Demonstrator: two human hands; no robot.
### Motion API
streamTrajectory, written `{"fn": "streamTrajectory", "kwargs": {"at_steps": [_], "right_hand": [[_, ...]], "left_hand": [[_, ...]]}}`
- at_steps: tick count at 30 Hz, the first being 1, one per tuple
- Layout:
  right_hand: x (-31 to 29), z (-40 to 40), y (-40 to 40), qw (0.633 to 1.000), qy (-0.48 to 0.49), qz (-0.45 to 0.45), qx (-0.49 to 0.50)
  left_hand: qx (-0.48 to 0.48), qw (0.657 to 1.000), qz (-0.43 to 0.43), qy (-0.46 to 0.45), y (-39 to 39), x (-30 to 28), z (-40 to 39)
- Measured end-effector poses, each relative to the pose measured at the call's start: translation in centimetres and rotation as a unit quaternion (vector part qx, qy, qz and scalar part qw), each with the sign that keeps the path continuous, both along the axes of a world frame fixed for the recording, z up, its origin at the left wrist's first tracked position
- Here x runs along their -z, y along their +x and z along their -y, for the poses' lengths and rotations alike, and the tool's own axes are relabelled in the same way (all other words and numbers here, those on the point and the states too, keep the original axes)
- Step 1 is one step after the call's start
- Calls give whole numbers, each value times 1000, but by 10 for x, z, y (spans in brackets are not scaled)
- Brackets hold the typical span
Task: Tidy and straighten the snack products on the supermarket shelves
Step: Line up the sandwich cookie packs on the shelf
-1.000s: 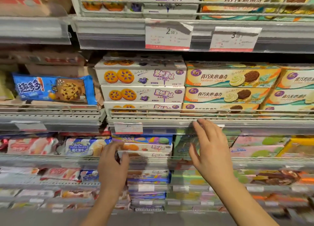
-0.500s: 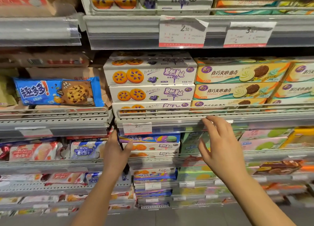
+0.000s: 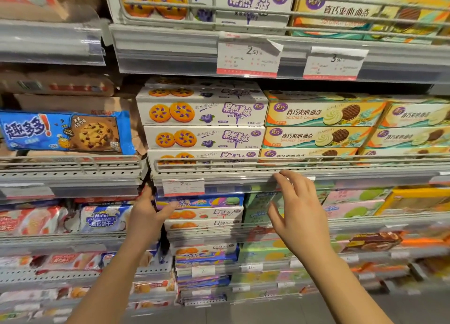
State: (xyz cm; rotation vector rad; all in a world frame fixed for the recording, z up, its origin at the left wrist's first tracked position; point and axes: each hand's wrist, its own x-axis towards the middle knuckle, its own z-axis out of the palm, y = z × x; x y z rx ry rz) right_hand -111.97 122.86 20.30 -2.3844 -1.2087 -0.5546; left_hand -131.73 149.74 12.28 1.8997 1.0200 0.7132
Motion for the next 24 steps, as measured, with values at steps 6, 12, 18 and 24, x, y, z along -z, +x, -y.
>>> {"fn": "streamTrajectory", "kwargs": {"at_steps": [6,12,18,24], "right_hand": [[-4,1,6,1000,0,3,-12],[15,17,1,993,35,-70,-91],[55,40,-17,940,80,-307,-129],[54,55,-21,854,106,-493,-128]], "left_hand": [[-41,997,51,-50,-18,-1,5],[-29,991,105,-80,-56,23,30],[2,990,95,-106,-66,28,56],[82,977,101,-169,-43,20,91]]}}
